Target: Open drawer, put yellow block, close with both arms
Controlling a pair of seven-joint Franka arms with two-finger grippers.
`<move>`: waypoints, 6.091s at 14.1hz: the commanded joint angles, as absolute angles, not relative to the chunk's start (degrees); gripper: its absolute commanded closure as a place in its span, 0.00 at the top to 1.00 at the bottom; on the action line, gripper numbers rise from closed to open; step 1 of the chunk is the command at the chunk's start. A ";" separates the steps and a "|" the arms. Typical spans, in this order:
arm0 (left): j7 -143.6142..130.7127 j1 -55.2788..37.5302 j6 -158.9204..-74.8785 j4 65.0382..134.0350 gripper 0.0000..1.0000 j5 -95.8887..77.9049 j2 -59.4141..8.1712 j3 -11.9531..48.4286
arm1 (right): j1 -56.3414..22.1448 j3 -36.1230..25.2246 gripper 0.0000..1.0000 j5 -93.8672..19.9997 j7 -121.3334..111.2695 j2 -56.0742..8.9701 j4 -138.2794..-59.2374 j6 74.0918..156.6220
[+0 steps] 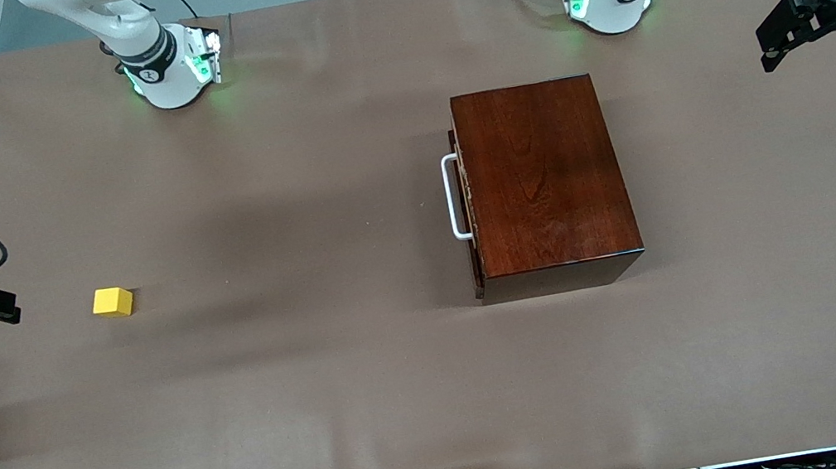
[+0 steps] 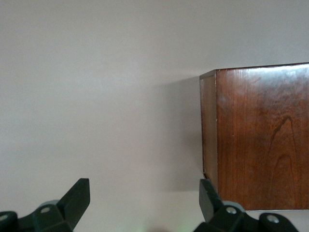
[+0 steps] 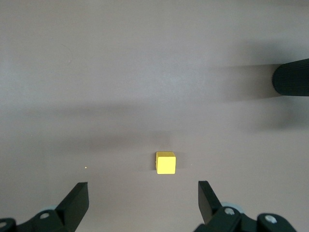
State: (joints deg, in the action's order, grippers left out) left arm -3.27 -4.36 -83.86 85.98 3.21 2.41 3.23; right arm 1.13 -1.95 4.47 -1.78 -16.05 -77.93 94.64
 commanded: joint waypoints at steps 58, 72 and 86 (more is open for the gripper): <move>-49.22 -56.25 -95.19 63.19 1.00 9.40 -48.78 -6.06 | 5.44 -1.23 1.00 3.43 -13.36 -22.85 -78.31 86.04; -56.51 -56.16 -99.05 62.58 1.00 7.39 -49.39 -5.71 | 8.52 -1.41 1.00 5.27 -26.11 -29.00 -79.45 89.56; -62.84 -56.69 -108.10 62.40 1.00 4.92 -49.31 -3.16 | 8.26 -1.41 1.00 4.39 -13.97 -26.55 -101.23 109.84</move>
State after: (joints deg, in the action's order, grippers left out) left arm -60.74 -56.22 -105.58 64.13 6.75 -48.23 -4.03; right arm 7.35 -1.60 4.60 -14.75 -29.49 -95.54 106.05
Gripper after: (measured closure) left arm 0.000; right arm 0.000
